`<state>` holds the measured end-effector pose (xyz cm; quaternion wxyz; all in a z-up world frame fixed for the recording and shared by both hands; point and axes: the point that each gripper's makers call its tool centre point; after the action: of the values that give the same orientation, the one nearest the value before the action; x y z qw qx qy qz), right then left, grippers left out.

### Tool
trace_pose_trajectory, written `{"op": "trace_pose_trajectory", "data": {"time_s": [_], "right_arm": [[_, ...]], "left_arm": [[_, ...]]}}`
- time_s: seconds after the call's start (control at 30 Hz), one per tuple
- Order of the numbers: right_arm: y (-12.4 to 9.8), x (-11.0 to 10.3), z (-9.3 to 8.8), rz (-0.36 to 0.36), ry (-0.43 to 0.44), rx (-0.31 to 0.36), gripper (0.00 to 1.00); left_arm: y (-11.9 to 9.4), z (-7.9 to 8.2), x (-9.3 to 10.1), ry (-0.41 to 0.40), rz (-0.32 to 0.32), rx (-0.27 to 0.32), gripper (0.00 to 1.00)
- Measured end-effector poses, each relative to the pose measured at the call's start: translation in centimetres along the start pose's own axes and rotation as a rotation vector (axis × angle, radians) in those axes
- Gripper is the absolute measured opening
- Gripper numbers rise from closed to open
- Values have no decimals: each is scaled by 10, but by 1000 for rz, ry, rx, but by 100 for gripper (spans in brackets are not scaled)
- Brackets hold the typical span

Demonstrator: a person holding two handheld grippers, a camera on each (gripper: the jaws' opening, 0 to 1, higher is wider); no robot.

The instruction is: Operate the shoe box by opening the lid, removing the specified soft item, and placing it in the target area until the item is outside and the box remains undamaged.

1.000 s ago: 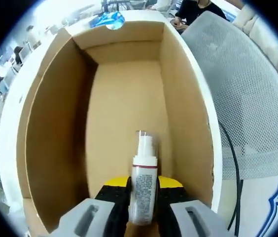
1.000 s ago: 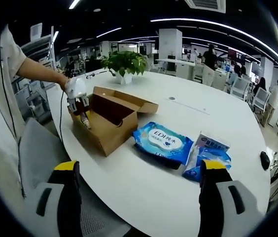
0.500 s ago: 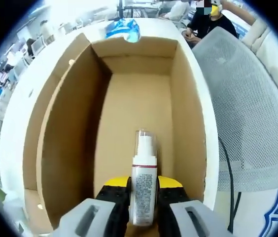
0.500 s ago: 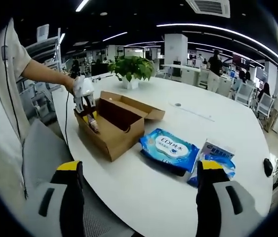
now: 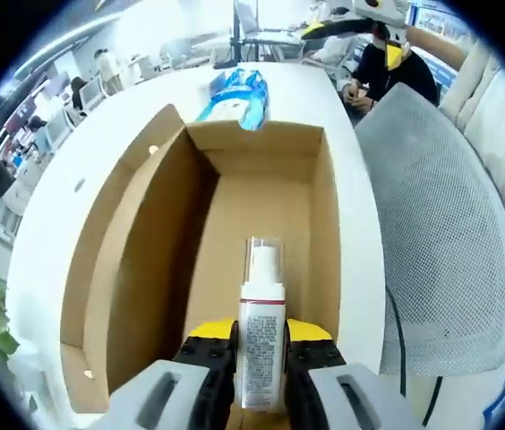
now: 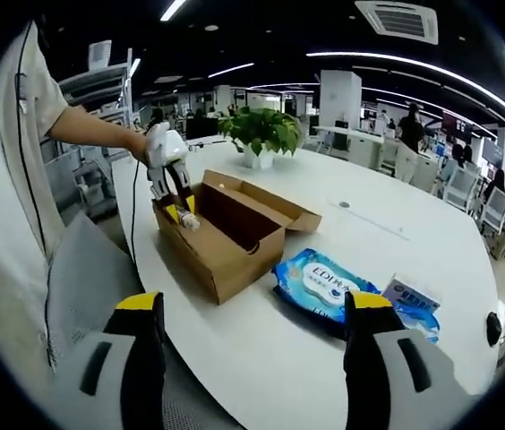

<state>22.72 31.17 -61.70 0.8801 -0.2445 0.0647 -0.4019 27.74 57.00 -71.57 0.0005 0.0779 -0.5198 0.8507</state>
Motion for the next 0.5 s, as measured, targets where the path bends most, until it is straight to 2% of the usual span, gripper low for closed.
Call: {"op": "trace_pose_trajectory", "data": {"time_s": [0.13,0.5], "right_arm": [[6,-4,3,15,-3,-1,75],[17,-17,8,42,-37,16,69]], "left_arm": [[-5,15,3,11,11,38,18],[-9,44,14,41,8,111,18]]}}
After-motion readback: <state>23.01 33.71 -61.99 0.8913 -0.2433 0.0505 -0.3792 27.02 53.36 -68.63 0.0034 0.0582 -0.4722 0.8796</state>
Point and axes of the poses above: the point that each gripper's makers call its tool centre point, and the gripper's own axes: y roughly forward along the fingers, x roughly to its right, z roughly out of its top, and after that the axes turned 9 degrees about -z, right-handed
